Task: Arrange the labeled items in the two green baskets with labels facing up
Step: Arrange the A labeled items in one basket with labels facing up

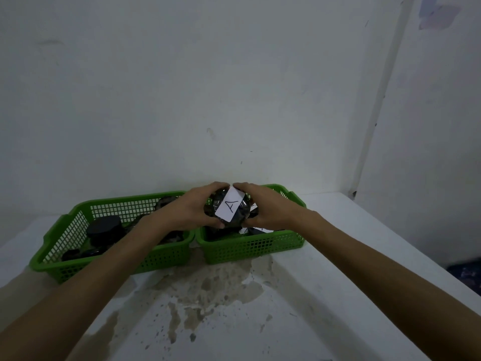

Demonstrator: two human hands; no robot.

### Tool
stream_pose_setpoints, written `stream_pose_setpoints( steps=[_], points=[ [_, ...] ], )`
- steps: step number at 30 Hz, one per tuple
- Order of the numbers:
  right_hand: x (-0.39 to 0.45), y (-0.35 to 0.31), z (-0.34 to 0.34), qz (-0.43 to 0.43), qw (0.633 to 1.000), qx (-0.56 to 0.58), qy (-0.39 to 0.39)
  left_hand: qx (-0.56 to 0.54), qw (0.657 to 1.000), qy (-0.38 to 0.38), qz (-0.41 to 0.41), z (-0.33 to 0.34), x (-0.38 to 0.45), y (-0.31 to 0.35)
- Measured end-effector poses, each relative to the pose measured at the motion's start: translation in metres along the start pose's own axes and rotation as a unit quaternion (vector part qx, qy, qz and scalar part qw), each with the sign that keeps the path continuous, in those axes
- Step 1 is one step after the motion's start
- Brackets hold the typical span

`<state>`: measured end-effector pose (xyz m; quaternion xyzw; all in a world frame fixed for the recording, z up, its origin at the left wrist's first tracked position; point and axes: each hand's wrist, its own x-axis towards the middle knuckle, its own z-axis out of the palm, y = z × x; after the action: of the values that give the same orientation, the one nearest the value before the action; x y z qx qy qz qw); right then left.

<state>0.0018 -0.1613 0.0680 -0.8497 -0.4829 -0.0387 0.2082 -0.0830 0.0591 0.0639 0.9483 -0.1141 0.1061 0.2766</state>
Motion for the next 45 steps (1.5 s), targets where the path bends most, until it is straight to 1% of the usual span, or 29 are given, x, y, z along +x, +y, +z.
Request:
stream_pose_setpoints(
  steps=[3,6,9,12,14,16,18,21,25,31,37,39,40,41,43,45],
  points=[
    [-0.001,0.004,0.008,-0.001,0.999,-0.024,0.023,-0.027,1.0,-0.003,-0.017,-0.001,0.0,-0.002],
    [-0.001,0.006,0.016,0.008,0.997,-0.05,0.061,-0.039,0.999,0.004,-0.013,0.002,0.001,-0.001],
    [0.003,0.004,0.025,0.049,0.991,-0.057,0.114,0.002,0.999,0.05,-0.001,0.011,0.0,0.0],
    [0.01,0.007,0.036,0.068,0.989,-0.051,0.123,0.015,0.996,0.083,-0.002,0.023,-0.004,-0.004],
    [0.015,0.008,0.043,0.078,0.989,-0.068,0.101,0.05,0.994,0.095,-0.009,0.03,-0.007,-0.011],
    [0.023,0.011,0.052,0.098,0.989,-0.093,0.06,0.087,0.989,0.114,-0.026,0.038,-0.009,-0.021],
    [0.031,0.016,0.062,0.132,0.987,-0.093,0.012,0.107,0.986,0.119,-0.047,0.047,-0.01,-0.031],
    [0.042,0.024,0.072,0.175,0.98,-0.06,-0.07,0.112,0.984,0.108,-0.085,0.061,-0.012,-0.043],
    [0.056,0.034,0.077,0.21,0.962,-0.054,-0.165,0.111,0.982,0.117,-0.102,0.071,-0.011,-0.053],
    [0.072,0.03,0.081,0.233,0.938,-0.103,-0.235,0.103,0.982,0.125,-0.095,0.074,-0.01,-0.06],
    [0.074,0.036,0.083,0.233,0.934,-0.067,-0.262,0.118,0.981,0.127,-0.09,0.075,-0.006,-0.063],
    [0.07,0.037,0.077,0.222,0.944,-0.037,-0.242,0.145,0.979,0.116,-0.082,0.073,-0.002,-0.063],
    [0.069,0.039,0.075,0.217,0.952,-0.018,-0.215,0.164,0.977,0.107,-0.078,0.072,0.001,-0.064],
    [0.068,0.041,0.073,0.209,0.962,-0.002,-0.175,0.184,0.975,0.097,-0.074,0.07,0.005,-0.064],
    [0.065,0.049,0.077,0.199,0.978,0.007,-0.064,0.227,0.969,0.067,-0.076,0.068,0.015,-0.067],
    [0.061,0.055,0.085,0.175,0.983,-0.038,0.053,0.276,0.957,0.031,-0.084,0.066,0.028,-0.069]
  ],
)
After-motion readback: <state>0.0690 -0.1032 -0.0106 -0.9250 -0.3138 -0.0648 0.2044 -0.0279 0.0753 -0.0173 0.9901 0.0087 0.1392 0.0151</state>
